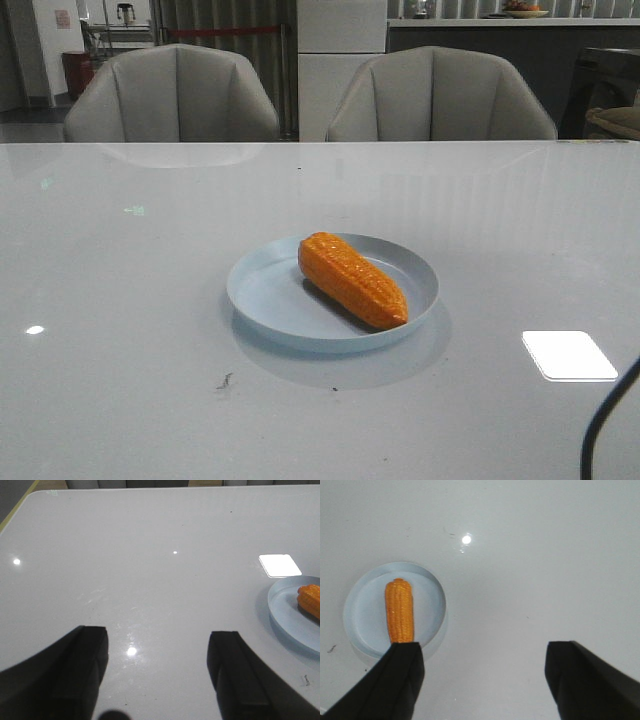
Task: Place corn on plate with both arms
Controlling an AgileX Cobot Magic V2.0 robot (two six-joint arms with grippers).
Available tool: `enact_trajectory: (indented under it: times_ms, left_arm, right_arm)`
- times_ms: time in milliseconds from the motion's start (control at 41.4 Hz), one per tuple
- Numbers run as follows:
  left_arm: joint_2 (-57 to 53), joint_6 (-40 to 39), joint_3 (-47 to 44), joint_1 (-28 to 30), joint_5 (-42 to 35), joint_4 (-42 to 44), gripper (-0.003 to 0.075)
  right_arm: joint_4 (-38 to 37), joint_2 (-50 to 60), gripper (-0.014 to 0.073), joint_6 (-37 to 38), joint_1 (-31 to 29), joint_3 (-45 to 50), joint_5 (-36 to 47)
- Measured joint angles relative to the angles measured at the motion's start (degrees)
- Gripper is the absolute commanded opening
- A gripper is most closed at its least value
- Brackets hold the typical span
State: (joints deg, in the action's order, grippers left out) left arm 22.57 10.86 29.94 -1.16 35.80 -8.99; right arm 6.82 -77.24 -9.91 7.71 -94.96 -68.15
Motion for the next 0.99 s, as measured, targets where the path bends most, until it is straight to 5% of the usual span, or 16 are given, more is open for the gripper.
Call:
enact_trajectory:
  times_ms: [217,555,700,990]
  left_arm:
    - [0.00,0.00,0.00,0.00,0.00,0.00,0.0487]
    - [0.00,0.00,0.00,0.00,0.00,0.00,0.0487]
    - [0.00,0.00,0.00,0.00,0.00,0.00,0.0487]
    - [0.00,0.00,0.00,0.00,-0.60,0.00,0.0487]
  right_arm:
    - [0.00,21.92,0.0605,0.00,-6.76,20.54,7.00]
    - [0.00,56.05,0.0605,0.00,-7.30,50.23,11.67]
    - [0.00,64.89,0.0605,0.60,-7.30,54.94,11.54]
    - [0.00,65.63,0.0605,2.24,-7.30,55.86,9.64]
